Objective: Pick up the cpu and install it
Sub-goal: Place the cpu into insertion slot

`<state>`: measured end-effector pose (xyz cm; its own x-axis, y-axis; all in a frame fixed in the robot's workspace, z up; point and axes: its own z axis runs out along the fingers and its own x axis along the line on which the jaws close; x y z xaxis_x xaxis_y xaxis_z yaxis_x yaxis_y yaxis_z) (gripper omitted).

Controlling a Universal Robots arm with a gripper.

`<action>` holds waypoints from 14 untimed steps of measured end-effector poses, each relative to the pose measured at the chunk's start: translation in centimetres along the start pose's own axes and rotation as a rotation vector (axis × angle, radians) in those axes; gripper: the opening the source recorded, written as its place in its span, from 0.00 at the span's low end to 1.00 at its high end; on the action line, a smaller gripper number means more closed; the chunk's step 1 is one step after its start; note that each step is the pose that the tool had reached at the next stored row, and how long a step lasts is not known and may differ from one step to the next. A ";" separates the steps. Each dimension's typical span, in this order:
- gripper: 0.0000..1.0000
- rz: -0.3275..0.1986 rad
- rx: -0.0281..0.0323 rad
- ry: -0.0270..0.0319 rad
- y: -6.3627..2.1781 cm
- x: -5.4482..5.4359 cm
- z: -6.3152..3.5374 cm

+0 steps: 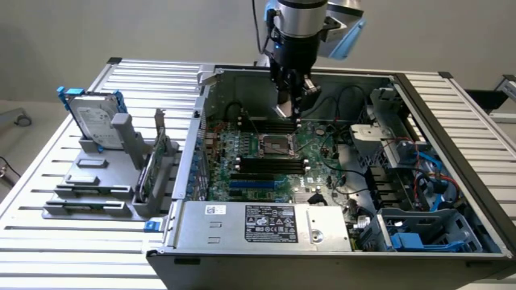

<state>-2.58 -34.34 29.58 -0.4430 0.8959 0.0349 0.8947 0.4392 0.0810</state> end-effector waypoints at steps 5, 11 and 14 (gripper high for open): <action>0.55 0.091 -0.0025 -0.0074 -0.05 0.0 0.58; 0.55 0.200 -0.0038 -0.0162 -0.11 0.0 1.35; 0.55 0.249 -0.0029 -0.0203 -0.14 -0.1 1.67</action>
<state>-2.59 -34.34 27.90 -0.2073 0.9777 0.0341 0.9760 0.2043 0.0753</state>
